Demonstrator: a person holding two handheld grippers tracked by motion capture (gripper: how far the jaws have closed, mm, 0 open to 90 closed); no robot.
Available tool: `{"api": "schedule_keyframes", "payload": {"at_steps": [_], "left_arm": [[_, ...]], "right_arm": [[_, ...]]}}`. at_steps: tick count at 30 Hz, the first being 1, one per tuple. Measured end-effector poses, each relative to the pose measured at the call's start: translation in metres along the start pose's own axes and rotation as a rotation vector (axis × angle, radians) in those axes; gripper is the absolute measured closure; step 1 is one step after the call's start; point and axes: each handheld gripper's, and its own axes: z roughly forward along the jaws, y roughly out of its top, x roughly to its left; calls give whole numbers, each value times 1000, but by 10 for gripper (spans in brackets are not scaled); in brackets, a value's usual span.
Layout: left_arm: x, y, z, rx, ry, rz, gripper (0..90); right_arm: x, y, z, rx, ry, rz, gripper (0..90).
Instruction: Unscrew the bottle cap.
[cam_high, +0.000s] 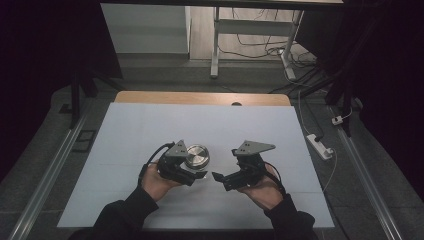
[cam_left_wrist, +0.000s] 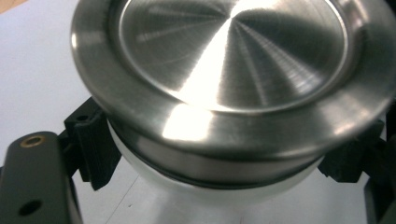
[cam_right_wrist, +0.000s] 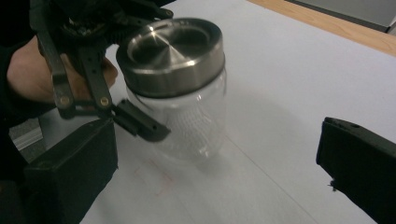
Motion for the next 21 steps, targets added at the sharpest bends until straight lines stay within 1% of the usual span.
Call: {"api": "schedule_keyframes", "payload": {"at_steps": [6, 7, 8, 9, 12, 14, 18, 20, 21], "left_arm": [[-2, 0, 1, -6, 12, -7, 158], [-2, 0, 1, -7, 10, -7, 158], [-2, 0, 1, -8, 12, -7, 158], [-3, 0, 1, -8, 15, -7, 158], [-4, 1, 2, -2, 17, -6, 158], [-6, 1, 3, 4, 21, -4, 158], [-8, 2, 5, 12, 24, 0, 158], [-9, 3, 6, 14, 23, 1, 157], [-9, 3, 6, 14, 23, 1, 157]], "right_arm": [[6, 16, 16, -5, 18, -14, 0], [6, 16, 16, -5, 18, -14, 0], [7, 20, 22, -2, 22, -21, 0], [7, 20, 22, -2, 22, -21, 0], [12, 25, 33, 3, 25, -33, 0], [15, 27, 38, 4, 20, -43, 14], [17, 30, 43, 7, 17, -44, 40], [19, 32, 49, 12, 26, -60, 72], [19, 32, 49, 12, 26, -60, 72]]}}
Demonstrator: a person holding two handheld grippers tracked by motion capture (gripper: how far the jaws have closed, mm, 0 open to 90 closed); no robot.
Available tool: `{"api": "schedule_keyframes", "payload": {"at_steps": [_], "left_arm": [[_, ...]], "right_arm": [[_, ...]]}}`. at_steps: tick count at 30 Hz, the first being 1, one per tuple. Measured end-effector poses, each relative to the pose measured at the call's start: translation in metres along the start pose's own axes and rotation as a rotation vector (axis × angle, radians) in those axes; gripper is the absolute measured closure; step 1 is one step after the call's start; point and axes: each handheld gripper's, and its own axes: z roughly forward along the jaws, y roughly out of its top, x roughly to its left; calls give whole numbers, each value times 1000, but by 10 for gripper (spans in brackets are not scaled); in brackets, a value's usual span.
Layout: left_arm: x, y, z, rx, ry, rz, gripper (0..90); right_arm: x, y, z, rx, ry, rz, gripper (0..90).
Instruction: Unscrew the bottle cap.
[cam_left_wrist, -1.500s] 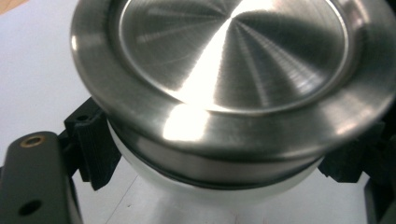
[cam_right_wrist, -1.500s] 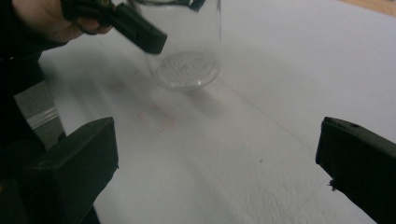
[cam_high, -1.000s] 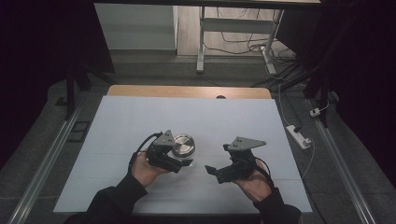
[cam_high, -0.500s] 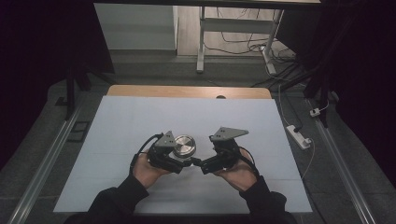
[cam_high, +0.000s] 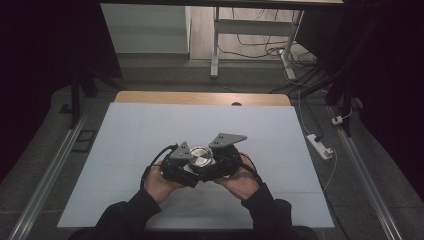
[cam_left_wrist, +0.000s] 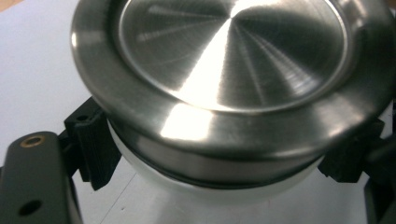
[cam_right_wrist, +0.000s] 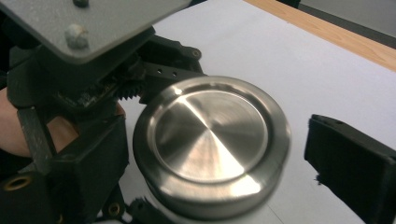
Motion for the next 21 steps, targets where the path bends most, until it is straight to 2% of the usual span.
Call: {"api": "schedule_keyframes", "payload": {"at_steps": [5, 8, 9, 11, 14, 15, 16, 17, 20, 21], "left_arm": [[0, 1, -1, -2, -9, -2, 157], [0, 1, -2, 1, -12, 9, 157], [0, 2, -3, 4, -24, 15, 157], [0, 2, -4, 3, -39, 22, 157], [1, 2, -5, 2, -59, 33, 157], [1, 2, -5, -3, -70, 37, 157], [2, 2, -6, -4, -86, 45, 157], [2, 2, -6, -2, -112, 54, 157], [1, 2, -5, -6, -130, 61, 157], [1, 2, -4, -4, -151, 73, 157]], "right_arm": [[2, 0, 7, 5, 7, -17, 177], [3, 0, 7, 5, 3, -25, 182], [5, 1, 6, 3, -1, -41, 184], [4, 1, 4, 3, 14, -44, 184], [-1, 2, 2, 2, 72, -63, 184], [-1, 2, 2, 2, 72, -63, 184], [-2, 1, 2, -1, 97, -74, 184], [-8, 1, 1, -5, 155, -100, 184], [-19, -2, 1, -13, 271, -141, 184], [-23, -3, 1, -17, 306, -154, 184]]}}
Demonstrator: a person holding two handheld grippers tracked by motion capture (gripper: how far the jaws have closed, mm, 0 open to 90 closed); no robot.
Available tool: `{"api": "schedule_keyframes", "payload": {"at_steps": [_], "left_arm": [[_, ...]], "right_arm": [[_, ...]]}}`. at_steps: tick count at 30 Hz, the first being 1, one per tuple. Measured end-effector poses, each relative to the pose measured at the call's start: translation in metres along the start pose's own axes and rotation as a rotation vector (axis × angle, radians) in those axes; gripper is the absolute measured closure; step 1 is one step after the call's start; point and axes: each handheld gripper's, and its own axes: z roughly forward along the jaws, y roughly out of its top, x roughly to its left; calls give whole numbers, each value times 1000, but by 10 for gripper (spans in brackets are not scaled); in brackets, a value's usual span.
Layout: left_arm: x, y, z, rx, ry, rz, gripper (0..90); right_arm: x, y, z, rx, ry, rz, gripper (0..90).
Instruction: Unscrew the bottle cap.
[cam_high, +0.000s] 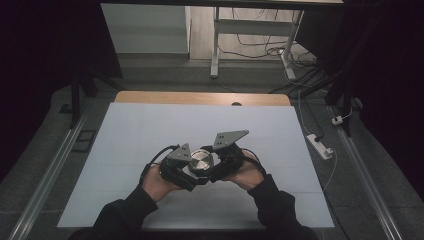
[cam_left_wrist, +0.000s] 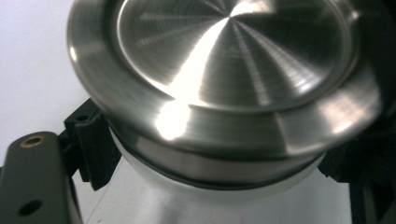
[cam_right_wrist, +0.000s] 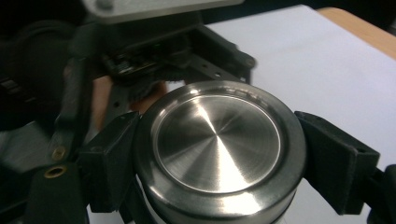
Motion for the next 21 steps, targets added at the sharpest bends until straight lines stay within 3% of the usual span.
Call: {"api": "schedule_keyframes", "payload": {"at_steps": [5, 8, 9, 11, 12, 13, 16, 17, 18, 21], "left_arm": [[1, 0, 0, -8, -27, 8, 157], [2, -1, -2, -21, -18, -6, 157], [2, -1, -3, -21, -6, -9, 157], [3, -1, -4, -26, 15, -23, 157], [4, -2, -4, -27, 28, -32, 157], [4, -2, -5, -25, 41, -38, 157], [5, -3, -5, -24, 97, -66, 157], [5, -3, -5, -24, 97, -66, 157], [4, -3, -5, -22, 109, -70, 157], [3, -3, -4, -9, 131, -77, 157]], "right_arm": [[-12, -3, -1, -27, 126, -51, 183], [-12, -3, 0, -39, 121, -31, 170], [-9, -1, 1, -40, 88, 8, 70], [-5, 3, -1, -30, 33, 31, 21], [-5, 3, -1, -30, 33, 31, 21], [-2, 5, -2, -23, 4, 36, 1], [5, 7, -4, 7, -149, 83, 0], [5, 7, -4, 7, -149, 83, 0], [8, 7, -3, 0, -196, 96, 1], [14, 8, 0, -17, -222, 105, 37]]}}
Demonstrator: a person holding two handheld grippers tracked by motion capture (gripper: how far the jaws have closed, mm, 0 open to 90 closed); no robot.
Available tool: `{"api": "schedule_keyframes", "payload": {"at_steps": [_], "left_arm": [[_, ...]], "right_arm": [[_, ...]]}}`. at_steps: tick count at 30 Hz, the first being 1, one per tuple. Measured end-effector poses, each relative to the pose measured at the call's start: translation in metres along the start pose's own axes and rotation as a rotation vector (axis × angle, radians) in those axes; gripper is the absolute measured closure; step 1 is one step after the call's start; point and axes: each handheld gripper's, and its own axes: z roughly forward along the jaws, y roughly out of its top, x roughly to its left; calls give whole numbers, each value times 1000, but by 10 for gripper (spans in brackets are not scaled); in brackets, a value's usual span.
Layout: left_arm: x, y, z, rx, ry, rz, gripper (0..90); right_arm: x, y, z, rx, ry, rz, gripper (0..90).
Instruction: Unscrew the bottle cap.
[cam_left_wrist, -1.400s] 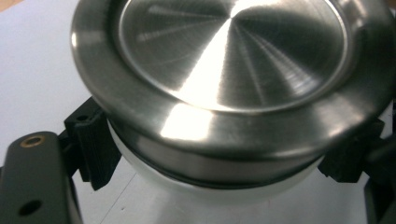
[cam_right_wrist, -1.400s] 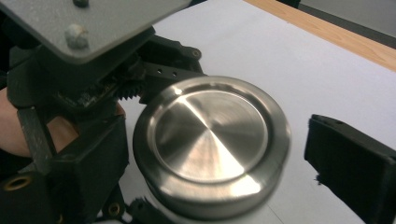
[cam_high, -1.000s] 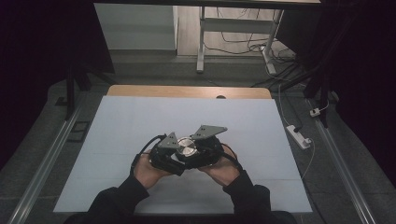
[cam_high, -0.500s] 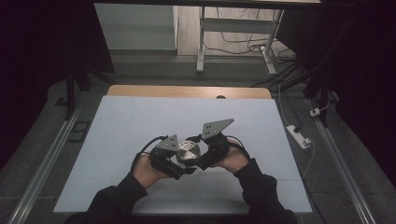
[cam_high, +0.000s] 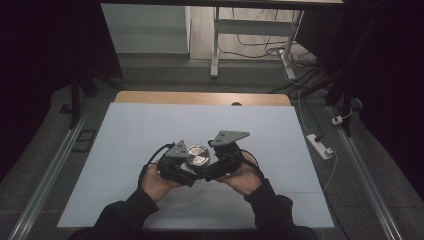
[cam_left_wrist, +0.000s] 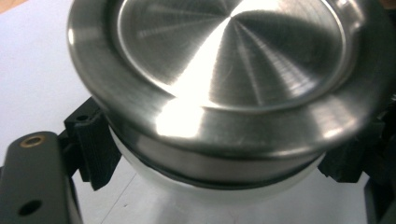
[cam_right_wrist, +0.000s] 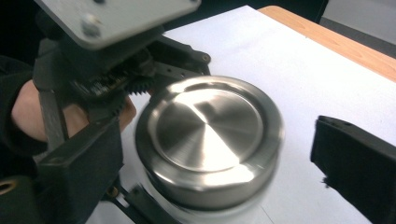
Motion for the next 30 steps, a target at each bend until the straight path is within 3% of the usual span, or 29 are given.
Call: {"api": "schedule_keyframes", "payload": {"at_steps": [6, 10, 11, 14, 15, 19, 20, 22, 23, 24, 25, 27, 28, 30], "left_arm": [[-4, 2, 1, -1, 11, 3, 157], [-4, 2, 0, -3, -18, 14, 157], [-3, 3, 0, -6, -31, 12, 157], [-1, 2, -2, -11, -82, 36, 157], [-1, 2, -2, -11, -82, 36, 157], [2, 2, -6, -20, -184, 74, 157], [2, 2, -6, -20, -184, 74, 157], [2, 3, -8, -22, -226, 89, 157], [1, 3, -8, -23, -262, 109, 157], [1, 3, -8, -23, -262, 109, 157], [1, 3, -8, -22, -296, 127, 157], [0, 3, -8, -20, -311, 138, 157], [0, 3, -8, -20, -320, 142, 157], [-1, 2, -6, -17, -316, 144, 157]], "right_arm": [[11, -1, 7, 1, -68, -24, 99], [11, -2, 9, 0, -68, -26, 145], [11, -3, 8, -3, -54, -25, 180], [11, -1, 6, 6, -21, -36, 182], [11, -1, 6, 6, -21, -36, 182], [5, 0, 0, 9, 92, -58, 183], [4, 0, -1, 6, 121, -61, 183], [3, 0, -2, 4, 147, -69, 183], [0, 0, -4, 5, 205, -78, 183], [-1, -1, -5, 1, 229, -86, 183], [-2, -1, -6, 2, 254, -94, 183], [-3, -2, -7, 0, 278, -104, 183], [-5, -4, -7, -3, 318, -121, 182], [-5, -4, -7, -1, 325, -118, 180]]}}
